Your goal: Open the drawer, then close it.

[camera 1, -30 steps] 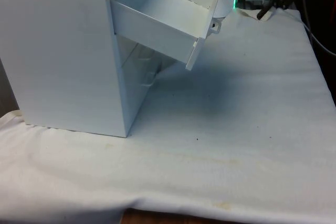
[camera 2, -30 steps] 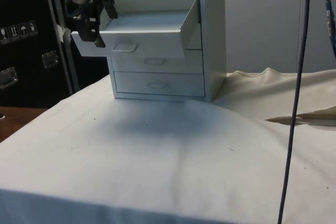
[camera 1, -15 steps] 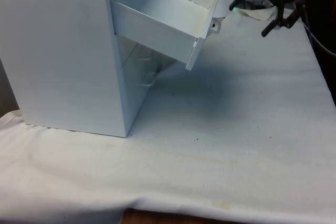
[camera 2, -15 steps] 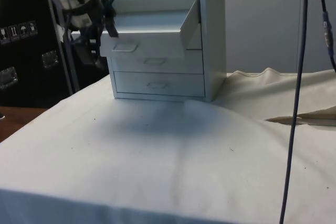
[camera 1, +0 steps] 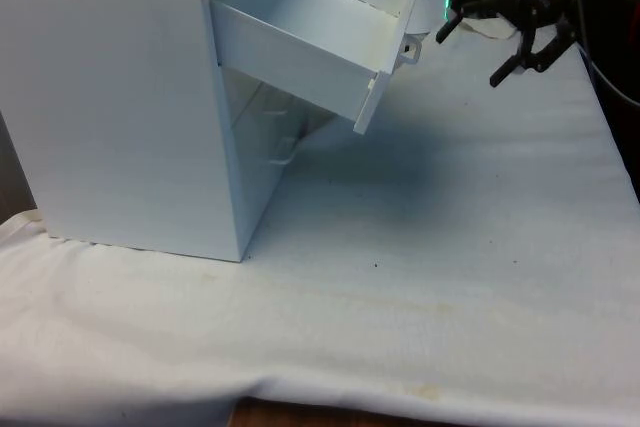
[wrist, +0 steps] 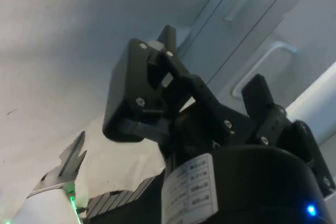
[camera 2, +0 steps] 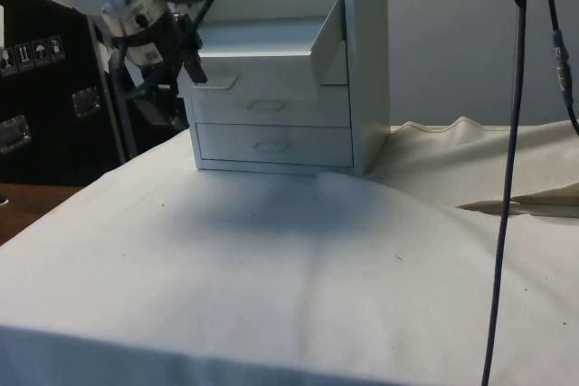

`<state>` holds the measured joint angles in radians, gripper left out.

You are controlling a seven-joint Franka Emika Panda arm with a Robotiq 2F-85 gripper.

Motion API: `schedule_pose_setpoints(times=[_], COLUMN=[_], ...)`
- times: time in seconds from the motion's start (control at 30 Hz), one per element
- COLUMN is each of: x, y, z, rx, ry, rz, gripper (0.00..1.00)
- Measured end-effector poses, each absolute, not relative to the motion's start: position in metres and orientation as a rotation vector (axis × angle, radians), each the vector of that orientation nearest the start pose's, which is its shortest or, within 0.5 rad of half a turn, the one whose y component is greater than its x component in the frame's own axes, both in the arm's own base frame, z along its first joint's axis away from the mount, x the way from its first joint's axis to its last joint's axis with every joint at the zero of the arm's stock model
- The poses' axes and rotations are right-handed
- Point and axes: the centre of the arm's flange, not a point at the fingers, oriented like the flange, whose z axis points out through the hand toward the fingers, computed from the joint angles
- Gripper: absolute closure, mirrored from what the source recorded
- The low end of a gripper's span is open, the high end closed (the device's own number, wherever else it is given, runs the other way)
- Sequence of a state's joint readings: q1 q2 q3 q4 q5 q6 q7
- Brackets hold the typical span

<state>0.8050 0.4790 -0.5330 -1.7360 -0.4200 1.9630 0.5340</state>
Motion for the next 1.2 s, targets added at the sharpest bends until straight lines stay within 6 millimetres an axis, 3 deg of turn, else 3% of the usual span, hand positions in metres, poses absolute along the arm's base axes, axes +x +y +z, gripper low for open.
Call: schedule_pose_setpoints(times=[0.03,0.2,0.23,0.3,0.5,1.2], x=[0.615,0.615,0.615,0.615,0.615,0.623], y=[0.177,0.177,0.177,0.177,0.176,0.132], z=[0.333,0.333,0.333,0.333,0.334,0.347], rx=[2.501,2.501,2.501,2.501,2.5,2.478], ry=[-0.037,-0.037,-0.037,-0.037,-0.04,-0.075], rz=[0.073,0.073,0.073,0.073,0.072,0.057], gripper=[0.25,0.51,0.62,0.67,1.0,1.0])
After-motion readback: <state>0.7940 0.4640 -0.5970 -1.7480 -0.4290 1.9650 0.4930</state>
